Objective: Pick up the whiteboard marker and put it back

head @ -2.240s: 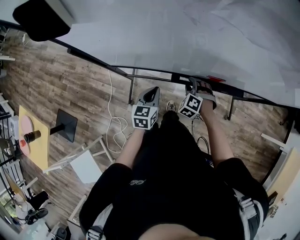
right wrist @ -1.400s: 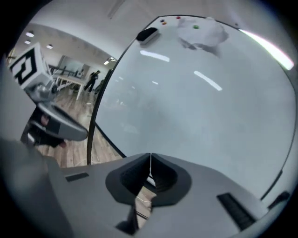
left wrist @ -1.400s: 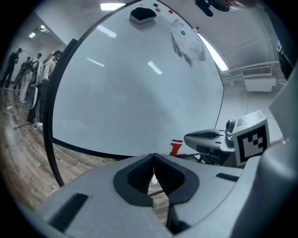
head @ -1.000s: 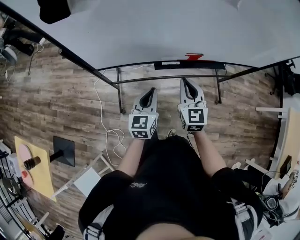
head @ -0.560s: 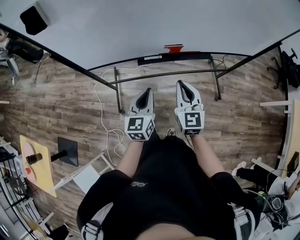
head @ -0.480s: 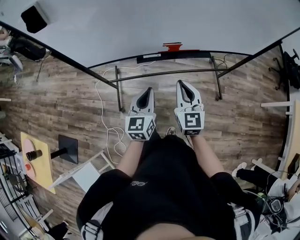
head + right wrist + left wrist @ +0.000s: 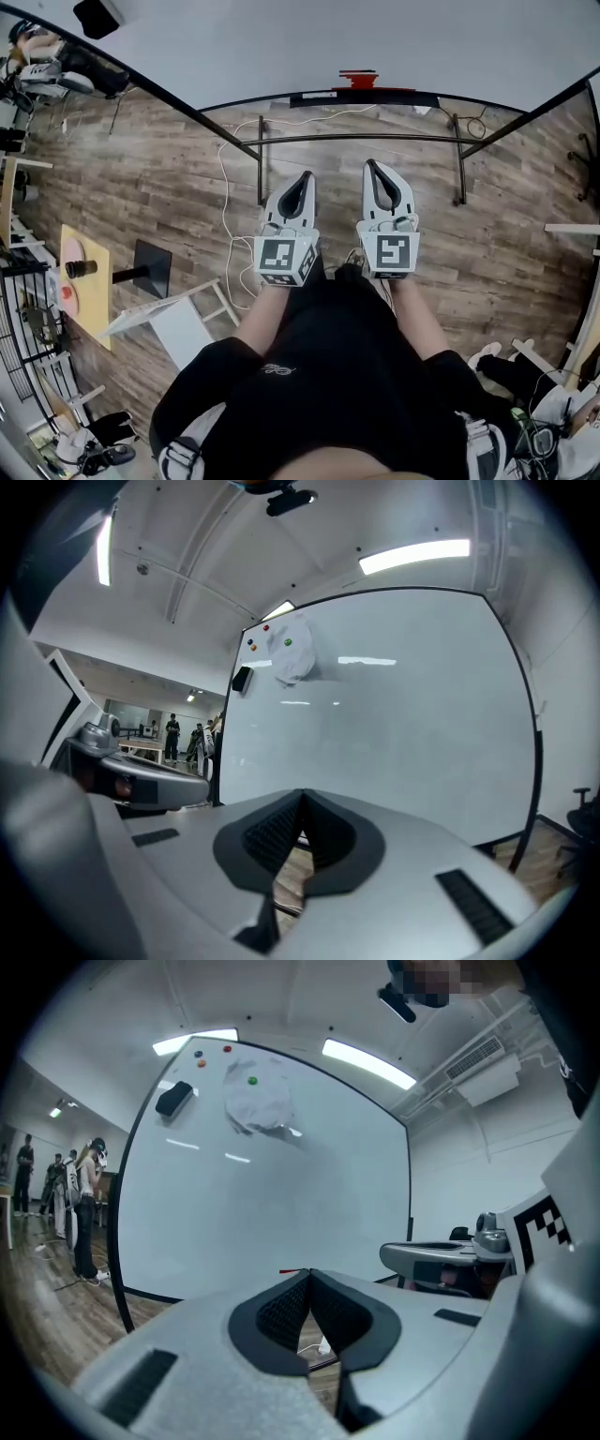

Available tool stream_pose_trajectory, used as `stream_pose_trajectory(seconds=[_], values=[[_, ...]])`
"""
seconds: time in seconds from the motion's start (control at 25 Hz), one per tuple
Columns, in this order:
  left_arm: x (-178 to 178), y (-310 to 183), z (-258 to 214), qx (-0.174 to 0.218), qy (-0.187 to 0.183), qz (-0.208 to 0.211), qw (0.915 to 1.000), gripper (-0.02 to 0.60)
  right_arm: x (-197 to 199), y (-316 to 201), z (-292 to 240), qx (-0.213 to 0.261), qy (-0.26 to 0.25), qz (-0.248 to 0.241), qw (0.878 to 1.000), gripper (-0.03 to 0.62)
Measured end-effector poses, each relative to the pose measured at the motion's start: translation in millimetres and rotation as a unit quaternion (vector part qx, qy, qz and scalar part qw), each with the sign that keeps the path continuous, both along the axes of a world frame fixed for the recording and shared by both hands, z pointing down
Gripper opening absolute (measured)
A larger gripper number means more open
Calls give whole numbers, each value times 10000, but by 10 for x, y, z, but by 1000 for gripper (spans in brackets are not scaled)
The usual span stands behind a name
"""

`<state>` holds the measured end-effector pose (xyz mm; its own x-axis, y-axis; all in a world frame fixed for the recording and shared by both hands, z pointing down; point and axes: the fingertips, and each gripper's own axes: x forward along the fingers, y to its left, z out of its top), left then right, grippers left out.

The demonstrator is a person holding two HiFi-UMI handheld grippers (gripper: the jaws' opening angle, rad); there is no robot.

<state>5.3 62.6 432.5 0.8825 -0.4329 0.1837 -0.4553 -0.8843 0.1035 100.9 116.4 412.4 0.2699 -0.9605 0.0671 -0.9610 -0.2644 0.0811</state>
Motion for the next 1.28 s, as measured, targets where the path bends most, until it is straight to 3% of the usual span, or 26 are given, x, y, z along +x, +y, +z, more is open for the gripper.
stream_pose_trajectory(seconds=[0.28, 0.52, 1.28], values=[[-48, -18, -193, 126, 190, 138, 9996, 6, -179, 92, -157, 66, 169, 10, 9998, 2], [-182, -122, -368, 270, 288, 236, 9989, 8, -320, 7, -307, -26, -47, 204, 9998, 2], [-342, -236, -443, 240, 430, 299, 9983, 7, -535, -129, -306, -58, 18, 74, 10000, 3]])
